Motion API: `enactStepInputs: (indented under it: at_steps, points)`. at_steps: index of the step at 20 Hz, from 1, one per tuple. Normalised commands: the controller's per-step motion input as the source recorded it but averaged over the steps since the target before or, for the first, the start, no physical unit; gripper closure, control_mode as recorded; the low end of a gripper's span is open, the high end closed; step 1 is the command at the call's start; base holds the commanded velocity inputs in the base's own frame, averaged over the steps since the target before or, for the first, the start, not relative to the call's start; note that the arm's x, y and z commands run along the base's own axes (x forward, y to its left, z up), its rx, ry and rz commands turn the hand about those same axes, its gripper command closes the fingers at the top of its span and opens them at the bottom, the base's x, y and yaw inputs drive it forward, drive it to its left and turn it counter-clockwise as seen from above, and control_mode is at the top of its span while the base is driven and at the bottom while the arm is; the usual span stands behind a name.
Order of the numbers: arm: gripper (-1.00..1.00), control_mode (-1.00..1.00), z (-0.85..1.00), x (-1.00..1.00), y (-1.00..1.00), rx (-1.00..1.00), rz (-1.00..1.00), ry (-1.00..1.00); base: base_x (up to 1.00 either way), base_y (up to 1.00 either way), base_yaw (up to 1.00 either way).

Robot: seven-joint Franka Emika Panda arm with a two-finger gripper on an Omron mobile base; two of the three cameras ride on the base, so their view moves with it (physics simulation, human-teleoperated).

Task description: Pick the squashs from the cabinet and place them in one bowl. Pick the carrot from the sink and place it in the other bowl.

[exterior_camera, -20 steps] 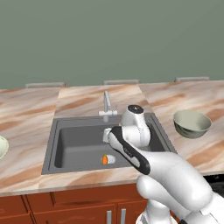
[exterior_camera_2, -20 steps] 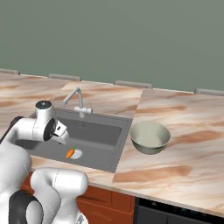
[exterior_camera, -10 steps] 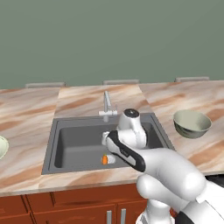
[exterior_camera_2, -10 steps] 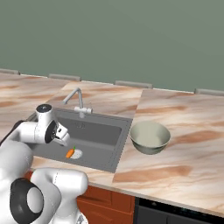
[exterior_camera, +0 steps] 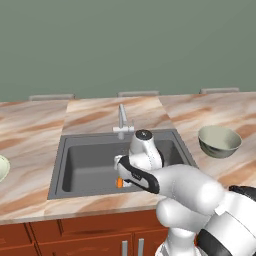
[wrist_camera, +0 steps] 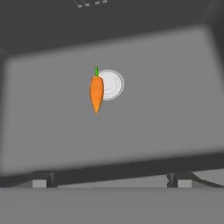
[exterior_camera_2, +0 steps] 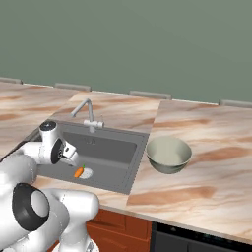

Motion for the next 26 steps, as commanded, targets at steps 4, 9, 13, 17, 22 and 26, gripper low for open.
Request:
enactStepInputs:
  at_steps: [4,9,13,17,22,26]
  points:
    - [-1.0,-1.0,-0.22,0.19,0.0,0.0,0.0,0.0,0.0,0.0,0.0]
    - [-1.0,-1.0,-0.23,0.2,0.04,0.0,0.0,0.0,0.0,0.0,0.0]
    - [-1.0,-1.0,-0.24,0.21,0.06,0.0,0.0,0.0,0.0,0.0,0.0]
    - [-1.0,-1.0,-0.25,0.19,0.06,0.0,0.0,0.0,0.0,0.0,0.0]
    - [-1.0,-1.0,-0.26,0.22,0.04,-0.03,0.0,0.0,0.0,0.0,0.0]
    - [-1.0,-1.0,-0.29,0.21,0.06,-0.05,0.0,0.01,0.0,0.0,0.0]
